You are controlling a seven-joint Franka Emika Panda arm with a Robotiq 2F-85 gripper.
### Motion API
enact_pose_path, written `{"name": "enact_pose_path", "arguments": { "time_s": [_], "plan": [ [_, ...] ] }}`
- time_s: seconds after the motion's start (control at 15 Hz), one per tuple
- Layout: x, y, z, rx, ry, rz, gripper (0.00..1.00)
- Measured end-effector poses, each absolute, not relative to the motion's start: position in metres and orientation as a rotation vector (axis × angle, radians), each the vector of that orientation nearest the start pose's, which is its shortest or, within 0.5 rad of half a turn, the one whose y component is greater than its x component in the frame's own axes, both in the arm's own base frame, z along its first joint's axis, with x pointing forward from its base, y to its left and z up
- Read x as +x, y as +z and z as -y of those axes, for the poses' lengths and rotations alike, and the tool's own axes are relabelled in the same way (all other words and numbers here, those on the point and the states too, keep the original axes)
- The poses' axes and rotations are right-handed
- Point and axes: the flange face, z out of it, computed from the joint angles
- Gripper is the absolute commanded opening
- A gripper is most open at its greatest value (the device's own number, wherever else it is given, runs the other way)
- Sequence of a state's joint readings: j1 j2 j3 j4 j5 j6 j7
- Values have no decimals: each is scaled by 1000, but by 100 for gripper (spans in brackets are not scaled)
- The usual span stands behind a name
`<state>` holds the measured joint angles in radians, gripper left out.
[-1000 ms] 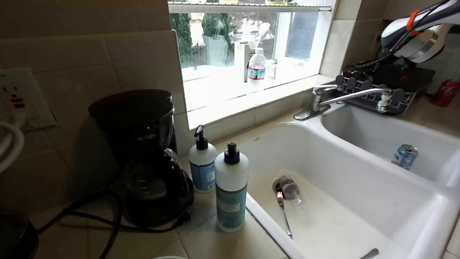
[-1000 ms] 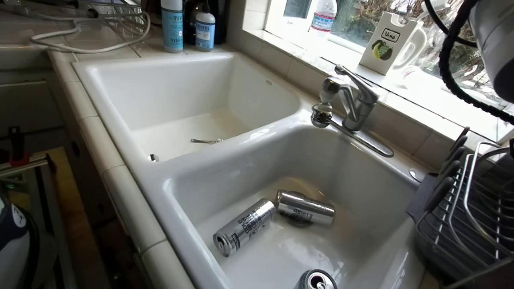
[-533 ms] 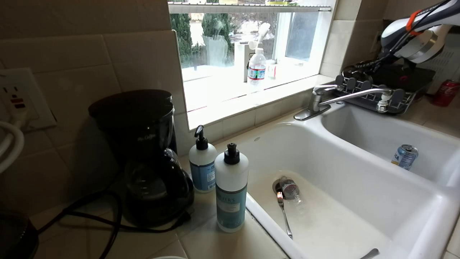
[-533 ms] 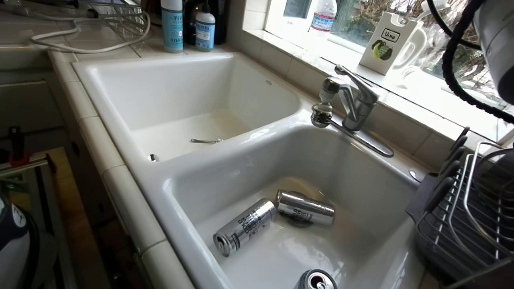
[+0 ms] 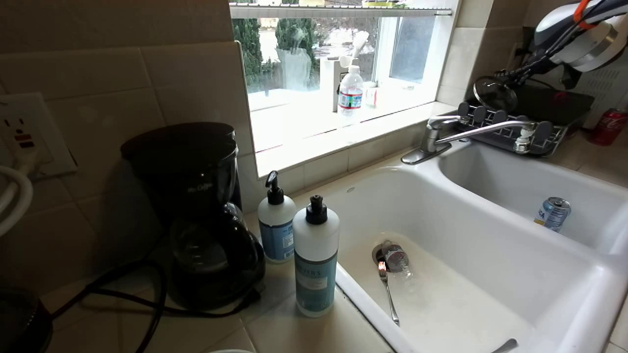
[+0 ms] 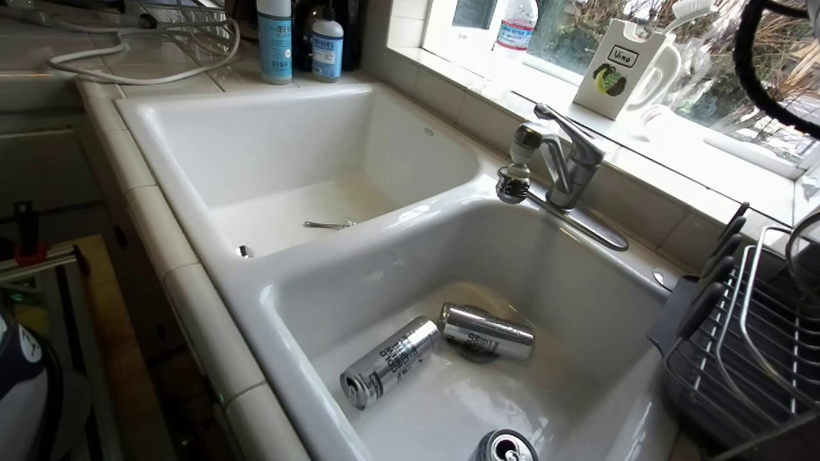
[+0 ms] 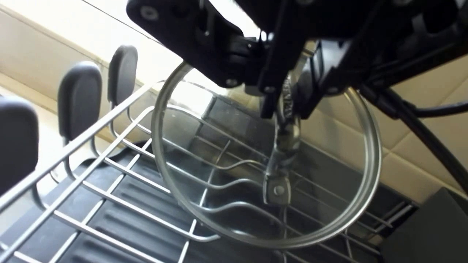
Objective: Remove the glass lid from the drying rack and put it on the window sill
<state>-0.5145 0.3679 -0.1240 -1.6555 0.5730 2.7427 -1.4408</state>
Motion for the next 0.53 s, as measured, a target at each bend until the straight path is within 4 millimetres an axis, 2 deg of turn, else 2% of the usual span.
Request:
{"name": "enact_pose_path", "arguments": {
  "time_s": [0.33, 0.53],
  "plan": [
    [513, 499, 430, -3304, -1042, 662, 5],
    [487, 523, 417, -3254, -979, 762, 5]
  ]
}}
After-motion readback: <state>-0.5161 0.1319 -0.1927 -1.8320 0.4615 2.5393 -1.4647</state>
